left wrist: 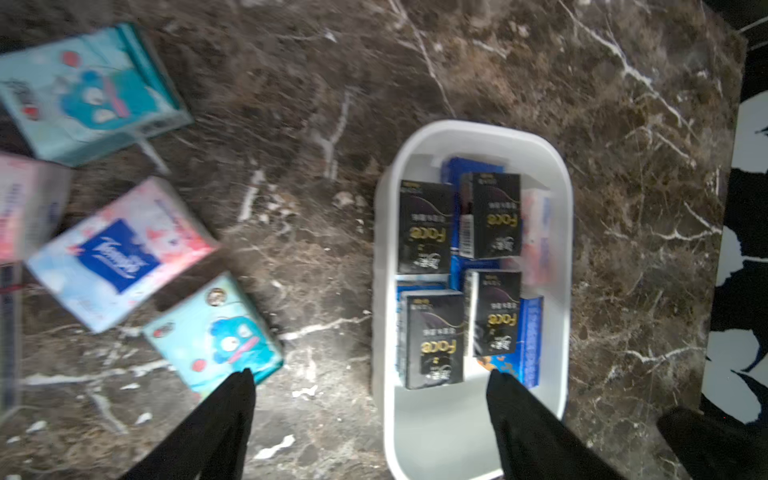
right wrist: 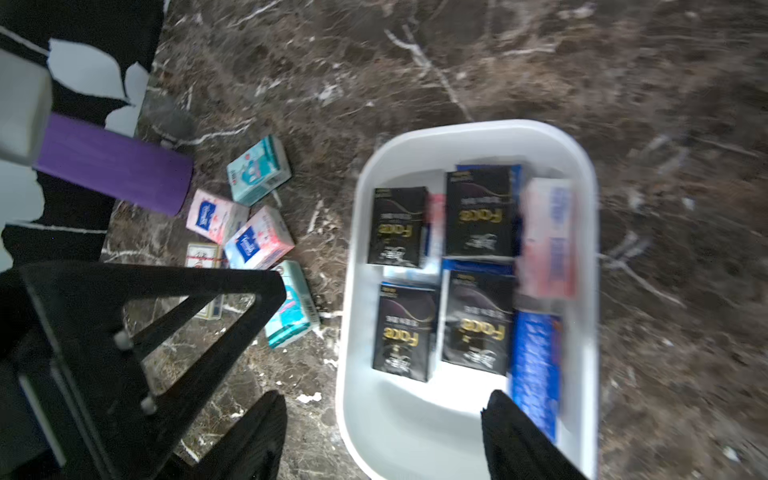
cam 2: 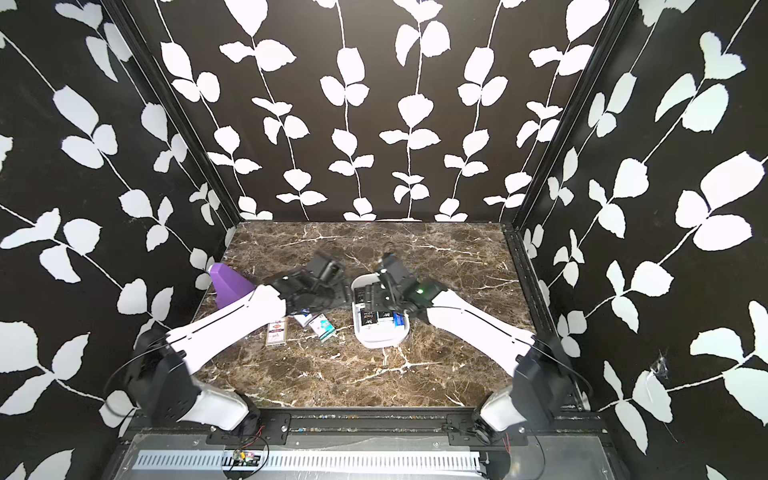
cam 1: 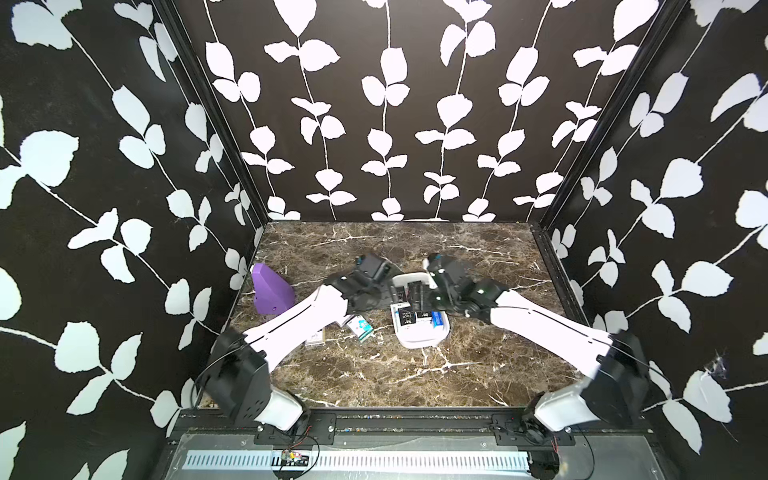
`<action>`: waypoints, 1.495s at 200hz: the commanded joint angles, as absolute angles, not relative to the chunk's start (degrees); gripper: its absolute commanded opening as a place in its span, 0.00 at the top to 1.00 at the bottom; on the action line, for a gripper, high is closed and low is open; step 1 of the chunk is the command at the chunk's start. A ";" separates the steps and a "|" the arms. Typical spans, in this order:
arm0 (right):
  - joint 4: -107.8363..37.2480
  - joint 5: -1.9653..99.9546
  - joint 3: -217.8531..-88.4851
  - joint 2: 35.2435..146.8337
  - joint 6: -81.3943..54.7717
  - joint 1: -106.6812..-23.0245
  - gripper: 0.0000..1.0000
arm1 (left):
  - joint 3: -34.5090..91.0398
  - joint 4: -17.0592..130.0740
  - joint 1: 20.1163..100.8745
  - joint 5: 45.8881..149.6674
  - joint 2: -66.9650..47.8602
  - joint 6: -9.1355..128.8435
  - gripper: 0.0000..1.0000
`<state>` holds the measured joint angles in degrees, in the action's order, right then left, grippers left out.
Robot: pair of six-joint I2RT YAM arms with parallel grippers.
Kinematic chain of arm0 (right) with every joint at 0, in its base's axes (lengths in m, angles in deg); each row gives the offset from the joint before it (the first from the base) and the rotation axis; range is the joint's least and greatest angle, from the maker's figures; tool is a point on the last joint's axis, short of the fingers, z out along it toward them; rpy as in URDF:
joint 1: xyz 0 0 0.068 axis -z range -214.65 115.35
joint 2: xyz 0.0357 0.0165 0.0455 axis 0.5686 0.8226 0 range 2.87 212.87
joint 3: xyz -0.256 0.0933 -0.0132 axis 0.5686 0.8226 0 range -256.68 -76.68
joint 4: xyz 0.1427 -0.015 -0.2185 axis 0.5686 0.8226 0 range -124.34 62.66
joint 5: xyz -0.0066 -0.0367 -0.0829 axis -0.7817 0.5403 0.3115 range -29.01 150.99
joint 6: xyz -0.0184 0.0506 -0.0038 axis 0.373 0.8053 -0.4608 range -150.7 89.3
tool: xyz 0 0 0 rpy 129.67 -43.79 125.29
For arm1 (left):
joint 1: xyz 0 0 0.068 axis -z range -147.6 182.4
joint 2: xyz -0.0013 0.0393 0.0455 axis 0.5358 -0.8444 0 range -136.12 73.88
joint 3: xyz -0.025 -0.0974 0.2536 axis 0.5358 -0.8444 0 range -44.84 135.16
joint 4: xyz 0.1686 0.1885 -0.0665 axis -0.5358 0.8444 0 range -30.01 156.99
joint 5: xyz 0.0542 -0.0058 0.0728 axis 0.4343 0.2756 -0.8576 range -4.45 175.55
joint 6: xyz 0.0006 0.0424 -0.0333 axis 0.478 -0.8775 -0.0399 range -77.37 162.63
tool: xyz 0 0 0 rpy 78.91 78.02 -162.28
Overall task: Put the pocket tissues into the storage box
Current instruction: Place the pocket tissues in the storage box, then pick up the pocket tissues from the center of the board.
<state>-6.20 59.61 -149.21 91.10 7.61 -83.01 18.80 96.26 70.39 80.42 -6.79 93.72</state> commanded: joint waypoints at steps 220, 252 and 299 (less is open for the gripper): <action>19.61 63.40 -199.99 139.00 -11.71 -95.51 0.17 | -7.22 103.18 39.34 94.56 19.90 86.48 0.12; 19.68 60.87 -203.22 142.19 -11.14 -95.56 0.17 | -6.72 103.67 39.25 94.35 19.87 85.76 0.12; 21.04 60.64 -206.18 145.58 -10.66 -95.54 0.23 | -5.90 104.25 39.08 94.33 19.04 84.42 0.12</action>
<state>18.78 60.74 -203.13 143.75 -10.66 -95.16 -6.36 102.40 39.51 94.15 19.07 85.92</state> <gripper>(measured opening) 0.794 0.881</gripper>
